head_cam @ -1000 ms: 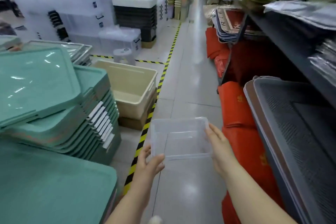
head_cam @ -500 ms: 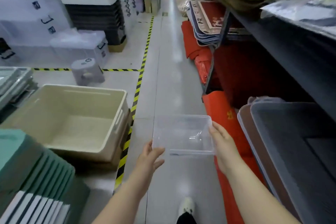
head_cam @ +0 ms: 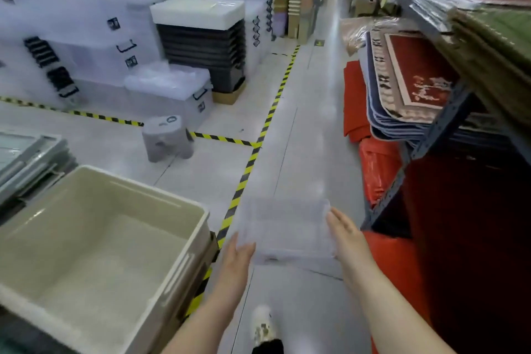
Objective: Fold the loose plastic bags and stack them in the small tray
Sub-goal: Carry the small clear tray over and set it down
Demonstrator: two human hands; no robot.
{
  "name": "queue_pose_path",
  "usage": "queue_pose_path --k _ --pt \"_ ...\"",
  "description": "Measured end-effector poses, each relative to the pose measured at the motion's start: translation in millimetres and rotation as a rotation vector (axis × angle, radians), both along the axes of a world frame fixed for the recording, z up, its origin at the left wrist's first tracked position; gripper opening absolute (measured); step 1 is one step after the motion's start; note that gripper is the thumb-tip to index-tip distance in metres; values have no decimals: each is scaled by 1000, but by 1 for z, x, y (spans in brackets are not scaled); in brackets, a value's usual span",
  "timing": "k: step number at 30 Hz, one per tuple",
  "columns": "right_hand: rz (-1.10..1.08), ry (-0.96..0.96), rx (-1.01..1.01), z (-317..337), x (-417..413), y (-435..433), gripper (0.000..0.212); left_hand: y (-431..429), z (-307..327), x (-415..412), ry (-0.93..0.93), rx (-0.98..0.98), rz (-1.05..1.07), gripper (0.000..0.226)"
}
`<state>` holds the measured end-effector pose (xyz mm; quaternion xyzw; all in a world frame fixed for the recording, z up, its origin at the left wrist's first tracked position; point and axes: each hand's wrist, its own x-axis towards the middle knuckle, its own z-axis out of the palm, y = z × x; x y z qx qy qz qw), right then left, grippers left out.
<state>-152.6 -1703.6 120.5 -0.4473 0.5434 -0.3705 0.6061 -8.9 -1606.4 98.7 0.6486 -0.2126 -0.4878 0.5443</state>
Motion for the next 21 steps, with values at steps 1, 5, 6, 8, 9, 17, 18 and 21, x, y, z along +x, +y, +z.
queue_pose_path --k 1,5,6,8,9,17,18,21 --pt "-1 1 5 0 10 -27 37 -27 0 9 -36 -17 20 62" --pt "-42 -4 0 4 52 -137 36 -142 7 50 -145 -55 -14 29" --pt "-45 -1 -7 7 61 -165 36 -172 12 60 -181 -46 -18 33" --pt "-49 -3 0 10 78 -218 36 -225 20 78 -240 -39 4 33" --pt "-50 -10 6 10 86 -243 36 -249 21 87 -248 -43 16 28" --pt "41 6 42 6 180 -441 25 -428 19 161 -279 -17 131 22" --pt "79 2 47 7 195 -466 21 -448 18 172 -271 -13 170 21" --pt "221 18 64 11 240 -530 21 -500 24 205 -262 22 282 21"
